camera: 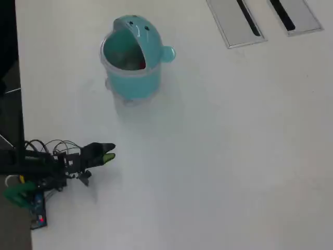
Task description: Grasp RGB lego blocks and put them in the bin one by one.
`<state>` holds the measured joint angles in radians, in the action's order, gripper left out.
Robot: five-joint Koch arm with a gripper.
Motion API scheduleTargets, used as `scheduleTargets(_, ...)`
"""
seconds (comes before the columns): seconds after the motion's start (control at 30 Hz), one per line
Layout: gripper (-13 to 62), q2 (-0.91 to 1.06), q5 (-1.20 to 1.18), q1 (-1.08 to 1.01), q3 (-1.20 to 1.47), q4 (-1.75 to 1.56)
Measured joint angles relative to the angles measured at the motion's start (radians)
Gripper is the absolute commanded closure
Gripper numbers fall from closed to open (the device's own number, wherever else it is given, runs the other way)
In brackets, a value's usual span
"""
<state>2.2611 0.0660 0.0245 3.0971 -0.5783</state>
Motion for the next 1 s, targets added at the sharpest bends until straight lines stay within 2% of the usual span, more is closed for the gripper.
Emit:
scheduleTargets(0.5, 16.2, 0.000, -0.008, 0.008, 0.000, 0.255)
scheduleTargets(1.0, 15.7, 0.000, -0.008, 0.014, 0.000, 0.265)
